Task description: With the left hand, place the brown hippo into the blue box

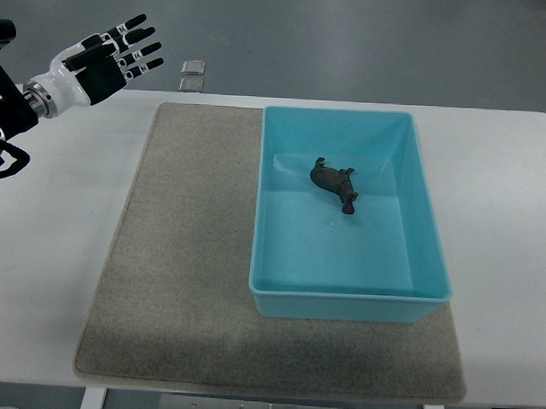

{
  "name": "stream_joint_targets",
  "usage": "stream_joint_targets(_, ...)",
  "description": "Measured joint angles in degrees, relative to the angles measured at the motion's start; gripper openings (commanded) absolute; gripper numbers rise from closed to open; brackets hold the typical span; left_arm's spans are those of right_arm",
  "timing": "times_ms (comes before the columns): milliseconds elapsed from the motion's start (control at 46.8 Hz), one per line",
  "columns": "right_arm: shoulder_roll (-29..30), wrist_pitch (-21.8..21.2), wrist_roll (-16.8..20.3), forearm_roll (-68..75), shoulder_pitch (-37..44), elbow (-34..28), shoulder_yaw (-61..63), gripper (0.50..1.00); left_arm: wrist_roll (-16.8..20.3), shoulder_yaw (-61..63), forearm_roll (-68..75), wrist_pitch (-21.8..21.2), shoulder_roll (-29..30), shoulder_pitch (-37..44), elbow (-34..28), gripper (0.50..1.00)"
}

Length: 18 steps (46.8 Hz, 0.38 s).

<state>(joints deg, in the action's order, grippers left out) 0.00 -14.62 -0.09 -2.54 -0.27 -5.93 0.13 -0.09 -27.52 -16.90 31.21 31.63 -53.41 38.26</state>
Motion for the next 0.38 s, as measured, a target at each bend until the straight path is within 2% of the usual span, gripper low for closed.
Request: stream_joint_targets(385,0.0,-0.1,-0.1,-0.4,0.0,-0.6,0.0,0.936,0.0,0.0,0.1,0.1,0.0,0.9,0.1,0.999)
